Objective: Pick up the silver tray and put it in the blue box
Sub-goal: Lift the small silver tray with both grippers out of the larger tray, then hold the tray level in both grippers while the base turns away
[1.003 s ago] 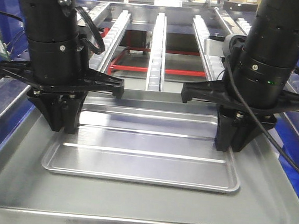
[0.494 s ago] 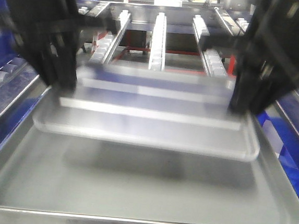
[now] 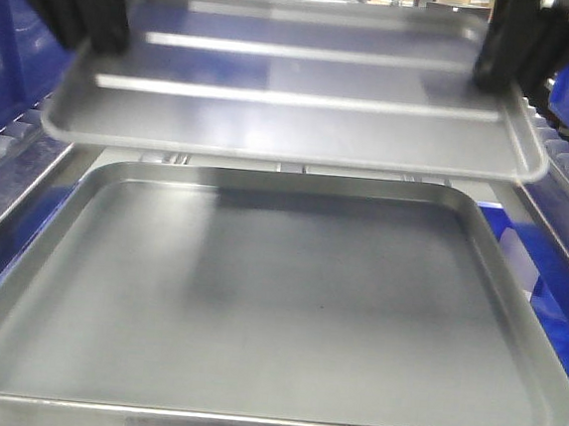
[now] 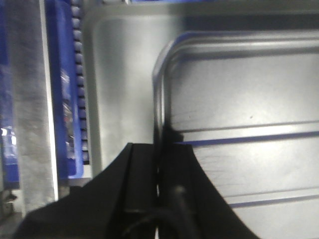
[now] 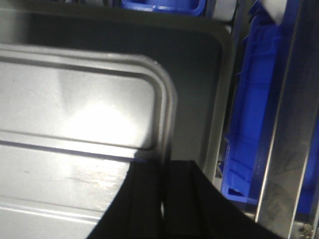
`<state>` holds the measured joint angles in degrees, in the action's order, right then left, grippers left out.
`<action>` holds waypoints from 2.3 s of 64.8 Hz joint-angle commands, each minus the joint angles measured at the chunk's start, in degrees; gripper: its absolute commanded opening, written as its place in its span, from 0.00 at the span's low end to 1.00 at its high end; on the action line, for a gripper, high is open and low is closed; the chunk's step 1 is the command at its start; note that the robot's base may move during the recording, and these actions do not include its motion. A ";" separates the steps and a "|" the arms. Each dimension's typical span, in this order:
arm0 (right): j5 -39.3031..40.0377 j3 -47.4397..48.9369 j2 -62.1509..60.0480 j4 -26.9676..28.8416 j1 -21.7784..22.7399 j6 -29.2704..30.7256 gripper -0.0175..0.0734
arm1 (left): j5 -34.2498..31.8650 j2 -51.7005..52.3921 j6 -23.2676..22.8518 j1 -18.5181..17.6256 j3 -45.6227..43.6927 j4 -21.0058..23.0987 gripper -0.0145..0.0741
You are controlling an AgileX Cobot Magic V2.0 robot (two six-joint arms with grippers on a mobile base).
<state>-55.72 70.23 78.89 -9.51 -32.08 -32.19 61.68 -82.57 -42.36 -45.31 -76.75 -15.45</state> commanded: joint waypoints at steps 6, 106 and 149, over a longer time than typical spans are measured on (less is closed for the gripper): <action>-0.13 2.33 -1.59 -7.45 -2.23 -3.46 0.26 | 0.95 0.99 -1.51 -0.88 -2.49 -3.40 0.05; -1.19 2.33 -1.26 -8.04 -2.30 -3.41 0.26 | 1.26 -0.61 -1.51 -0.88 -2.49 -4.67 0.05; -1.19 2.33 -1.26 -8.04 -2.30 -3.41 0.26 | 1.26 -0.61 -1.51 -0.88 -2.49 -4.67 0.05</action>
<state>-57.70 70.33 79.45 -13.72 -34.62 -36.57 62.71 -85.02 -44.45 -45.82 -77.38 -16.95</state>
